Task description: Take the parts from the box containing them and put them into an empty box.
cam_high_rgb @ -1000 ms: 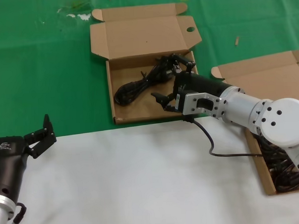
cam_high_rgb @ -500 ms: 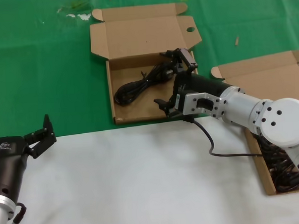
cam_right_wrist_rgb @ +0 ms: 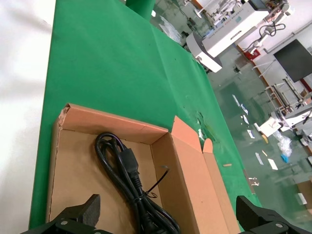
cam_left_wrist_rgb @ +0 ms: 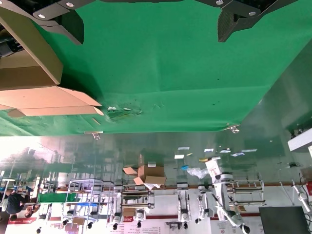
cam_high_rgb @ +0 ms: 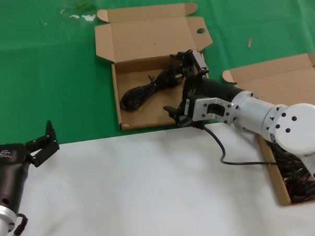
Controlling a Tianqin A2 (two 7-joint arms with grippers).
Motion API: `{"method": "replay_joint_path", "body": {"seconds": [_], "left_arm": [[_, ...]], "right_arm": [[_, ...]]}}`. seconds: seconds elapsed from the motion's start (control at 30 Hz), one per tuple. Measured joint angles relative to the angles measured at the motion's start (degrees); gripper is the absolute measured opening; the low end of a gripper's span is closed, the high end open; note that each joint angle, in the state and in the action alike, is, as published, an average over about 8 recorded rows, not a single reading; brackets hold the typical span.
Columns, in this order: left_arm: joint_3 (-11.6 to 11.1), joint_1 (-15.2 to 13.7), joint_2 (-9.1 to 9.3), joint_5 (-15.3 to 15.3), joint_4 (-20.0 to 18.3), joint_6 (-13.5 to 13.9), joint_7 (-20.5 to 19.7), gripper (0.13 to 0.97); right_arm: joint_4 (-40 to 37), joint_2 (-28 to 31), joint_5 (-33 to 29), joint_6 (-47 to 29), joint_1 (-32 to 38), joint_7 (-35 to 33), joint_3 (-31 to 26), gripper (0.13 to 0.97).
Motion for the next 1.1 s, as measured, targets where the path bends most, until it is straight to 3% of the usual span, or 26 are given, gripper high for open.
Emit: {"method": "replay_joint_path", "body": {"seconds": [0.53, 1.1], "left_arm": [[0.0, 0.0, 0.0, 0.0, 0.0, 0.0, 0.0, 0.966], [0.0, 0.0, 0.0, 0.0, 0.0, 0.0, 0.0, 0.966]], "right_arm": [[0.6, -0.1, 0.7, 0.7, -0.9, 0.6, 0.6, 0.966], [5.6, -0.6, 6.8, 6.3, -8.5, 5.5, 5.3, 0.966]]}}
